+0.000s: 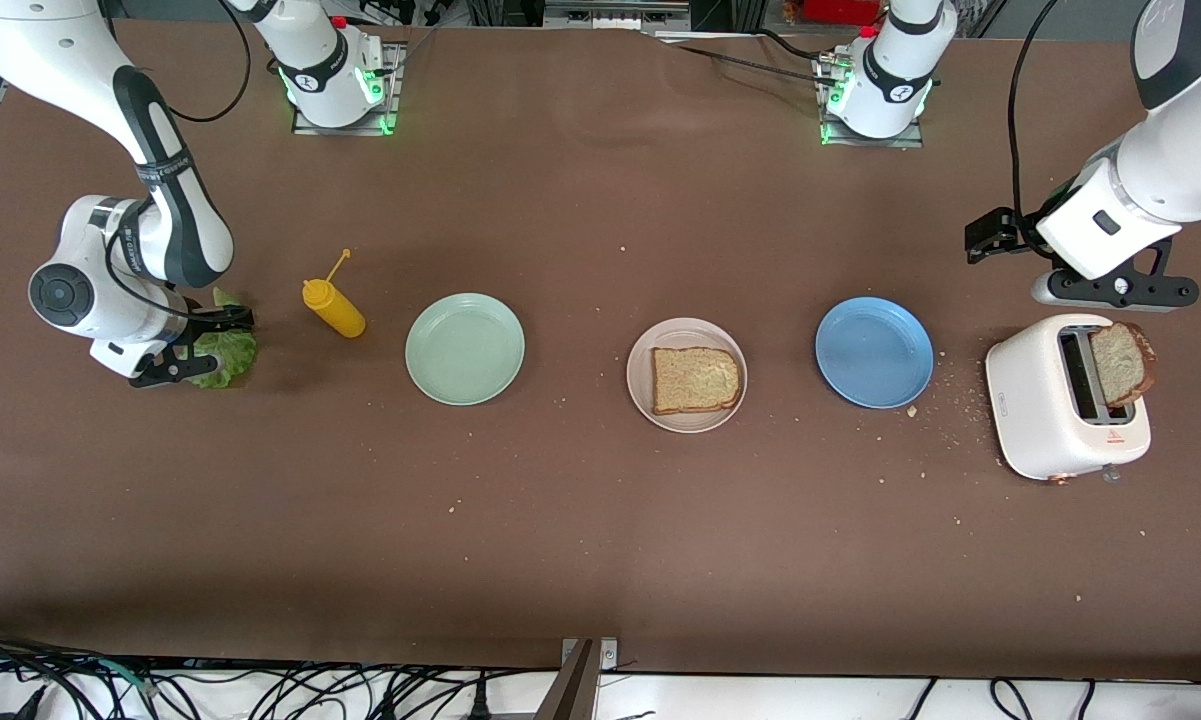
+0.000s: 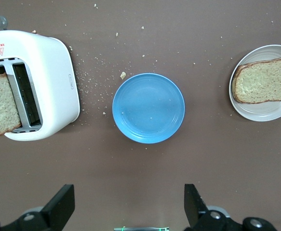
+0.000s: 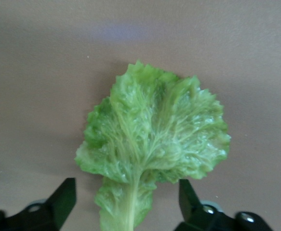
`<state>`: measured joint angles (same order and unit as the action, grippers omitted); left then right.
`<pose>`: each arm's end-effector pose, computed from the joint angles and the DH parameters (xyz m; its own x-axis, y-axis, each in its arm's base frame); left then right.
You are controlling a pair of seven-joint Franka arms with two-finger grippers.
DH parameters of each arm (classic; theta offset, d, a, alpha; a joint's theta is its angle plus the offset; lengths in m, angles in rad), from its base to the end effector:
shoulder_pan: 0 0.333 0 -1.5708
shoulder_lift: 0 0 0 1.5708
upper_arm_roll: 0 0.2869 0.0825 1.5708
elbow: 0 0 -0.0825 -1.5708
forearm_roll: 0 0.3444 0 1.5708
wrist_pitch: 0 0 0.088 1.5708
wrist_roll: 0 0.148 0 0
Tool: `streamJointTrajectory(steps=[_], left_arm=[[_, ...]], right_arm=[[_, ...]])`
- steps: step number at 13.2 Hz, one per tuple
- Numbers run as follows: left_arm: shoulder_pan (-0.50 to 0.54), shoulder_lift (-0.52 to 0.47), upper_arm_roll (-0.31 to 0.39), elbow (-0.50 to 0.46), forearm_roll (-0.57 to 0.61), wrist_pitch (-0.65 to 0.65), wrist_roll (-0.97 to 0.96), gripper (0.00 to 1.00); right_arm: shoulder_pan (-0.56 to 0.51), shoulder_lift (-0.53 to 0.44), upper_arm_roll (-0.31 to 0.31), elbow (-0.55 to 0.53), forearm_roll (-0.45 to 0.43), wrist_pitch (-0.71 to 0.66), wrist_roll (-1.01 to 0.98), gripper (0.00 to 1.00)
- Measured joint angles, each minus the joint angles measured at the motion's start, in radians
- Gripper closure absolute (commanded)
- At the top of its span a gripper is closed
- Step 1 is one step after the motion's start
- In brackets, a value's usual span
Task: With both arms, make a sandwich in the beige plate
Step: 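Lower the right gripper onto the lettuce leaf and grasp it, then carry the lettuce leaf with the right gripper over the bread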
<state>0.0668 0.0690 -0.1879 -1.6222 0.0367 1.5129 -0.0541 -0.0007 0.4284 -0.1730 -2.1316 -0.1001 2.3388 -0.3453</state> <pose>0.5113 -0.0543 0.4934 0.9825 -0.0648 -0.1746 -0.0716 -0.9969 -0.0331 0.4979 -0.0969 0.1573 0.9379 0.2403 -0.2500 0.2591 -0.9648 0.0444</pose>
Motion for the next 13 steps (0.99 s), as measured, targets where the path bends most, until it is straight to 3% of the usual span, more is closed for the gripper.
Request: streamJointTrajectory(steps=[1,3,13], left_arm=[[0.000,0.000,0.000,0.000,0.000,0.000,0.000,0.00],[0.000,0.000,0.000,0.000,0.000,0.000,0.000,0.00],[0.001,0.000,0.000,0.000,0.000,-0.004,0.000,0.00]], right_arm=[[0.000,0.003,0.000,0.000,0.000,0.001,0.000,0.77],[0.000,0.003,0.000,0.000,0.000,0.000,0.000,0.98],[0.002,-0.019,0.001,0.014,0.000,-0.038,-0.026,1.00]])
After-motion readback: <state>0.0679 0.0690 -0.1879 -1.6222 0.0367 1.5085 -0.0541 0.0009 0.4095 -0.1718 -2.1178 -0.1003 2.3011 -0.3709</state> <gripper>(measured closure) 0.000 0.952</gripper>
